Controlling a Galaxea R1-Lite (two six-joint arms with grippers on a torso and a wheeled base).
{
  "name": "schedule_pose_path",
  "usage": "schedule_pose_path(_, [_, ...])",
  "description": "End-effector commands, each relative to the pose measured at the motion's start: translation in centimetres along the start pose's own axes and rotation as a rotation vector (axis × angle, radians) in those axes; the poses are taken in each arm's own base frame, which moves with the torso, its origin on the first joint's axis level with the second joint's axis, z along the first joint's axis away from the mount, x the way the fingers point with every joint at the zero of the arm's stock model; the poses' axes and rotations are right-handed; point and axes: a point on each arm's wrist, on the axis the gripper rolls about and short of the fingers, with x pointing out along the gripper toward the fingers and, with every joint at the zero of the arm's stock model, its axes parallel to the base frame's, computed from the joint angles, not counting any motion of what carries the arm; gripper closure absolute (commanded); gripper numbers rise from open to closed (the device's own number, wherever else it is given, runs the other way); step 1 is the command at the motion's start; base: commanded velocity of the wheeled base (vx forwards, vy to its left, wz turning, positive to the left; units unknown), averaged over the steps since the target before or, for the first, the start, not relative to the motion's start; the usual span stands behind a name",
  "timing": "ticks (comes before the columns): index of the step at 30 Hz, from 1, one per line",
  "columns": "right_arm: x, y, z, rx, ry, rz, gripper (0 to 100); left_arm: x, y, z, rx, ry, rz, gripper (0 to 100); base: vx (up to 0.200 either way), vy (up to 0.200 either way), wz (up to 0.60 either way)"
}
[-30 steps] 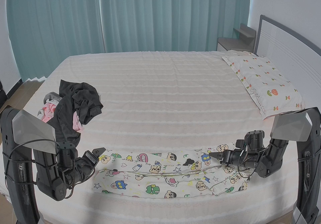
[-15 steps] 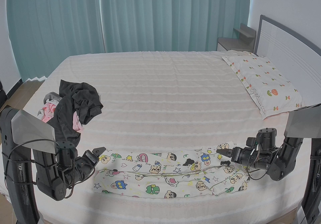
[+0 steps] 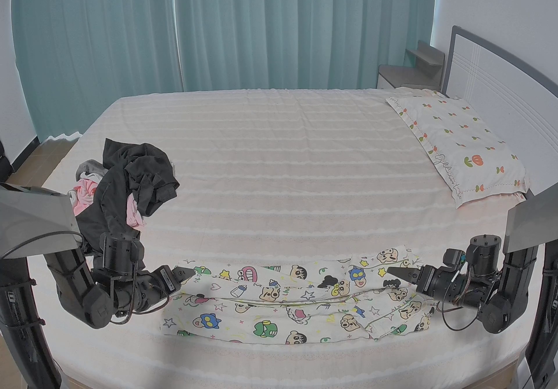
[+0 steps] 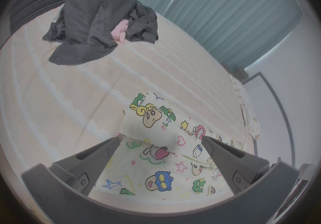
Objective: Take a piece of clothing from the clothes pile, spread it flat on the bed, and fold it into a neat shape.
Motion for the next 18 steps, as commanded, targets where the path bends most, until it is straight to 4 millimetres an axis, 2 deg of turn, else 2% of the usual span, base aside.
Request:
schedule_pose_path(1, [-0.1,-0.5,-0.9,0.017,0.04,-0.009,0,-0.4,-2.1,4.3,0.099,-0.051,-0.083,0,0.0,0.0,0.0])
schedule_pose_path(3, [-0.2,-0.5,-0.8,0.016,0.037,-0.01,0,0.3,-1.2,5.3,0.151,-0.028,-0.059,0,0.0,0.0,0.0])
schedule_pose_path(12, [-0.1,-0.5,-0.9,0.014,0.041,-0.01,0,3.4,1.1,4.8,0.207,0.081,0.002,0,0.0,0.0,0.0])
schedule_pose_path(18, [-0.1,-0.6,-0.9,0.015,0.041,-0.012,0,4.3,1.4,4.6,0.202,0.114,-0.027,0,0.0,0.0,0.0])
